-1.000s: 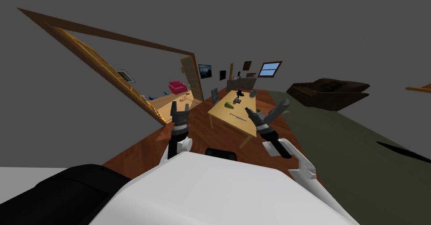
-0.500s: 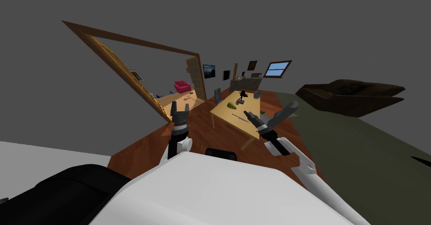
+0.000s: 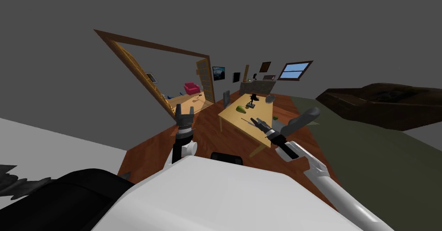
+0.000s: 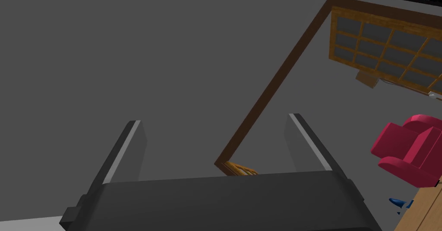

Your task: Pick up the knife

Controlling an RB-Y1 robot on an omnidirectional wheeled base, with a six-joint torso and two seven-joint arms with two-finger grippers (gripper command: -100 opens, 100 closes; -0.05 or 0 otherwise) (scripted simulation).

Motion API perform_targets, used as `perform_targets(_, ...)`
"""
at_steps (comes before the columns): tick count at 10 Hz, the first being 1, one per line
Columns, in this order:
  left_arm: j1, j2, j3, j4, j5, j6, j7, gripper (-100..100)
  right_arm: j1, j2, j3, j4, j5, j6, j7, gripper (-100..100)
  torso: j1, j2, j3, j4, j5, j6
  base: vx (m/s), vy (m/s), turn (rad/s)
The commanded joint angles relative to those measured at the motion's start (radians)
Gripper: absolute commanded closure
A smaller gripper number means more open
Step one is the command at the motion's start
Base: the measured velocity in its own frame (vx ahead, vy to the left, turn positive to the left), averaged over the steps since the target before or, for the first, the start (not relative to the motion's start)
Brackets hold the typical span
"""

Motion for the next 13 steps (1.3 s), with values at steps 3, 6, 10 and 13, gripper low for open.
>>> perform_targets(3, 0.0, 0.0, 0.0, 0.0, 0.0, 0.0, 0.0, 0, -0.031, -0.046, 0.036, 0.098, 0.034, 0.0, 0.018, -100, 0.0, 0.001, 0.0, 0.0, 0.0, 0.001, 0.024, 0.004, 0.088)
perform_targets(6, 0.0, 0.0, 0.0, 0.0, 0.0, 0.0, 0.0, 0, -0.042, -0.077, 0.059, 0.189, 0.056, -0.003, 0.03, -100, 0.0, -0.001, -0.001, 0.0, 0.0, 0.0, 0.048, 0.005, 0.139)
perform_targets(10, 0.0, 0.0, 0.0, 0.0, 0.0, 0.0, 0.0, 0, -0.06, -0.134, 0.107, 0.287, 0.102, -0.012, 0.054, -100, 0.0, 0.0, 0.0, 0.0, 0.0, 0.001, 0.052, 0.012, 0.114)
perform_targets(13, 0.0, 0.0, 0.0, 0.0, 0.0, 0.0, 0.0, 0, -0.067, -0.159, 0.133, 0.354, 0.124, -0.017, 0.066, -100, 0.001, 0.0, 0.0, 0.0, 0.0, 0.001, 0.051, 0.013, 0.112)
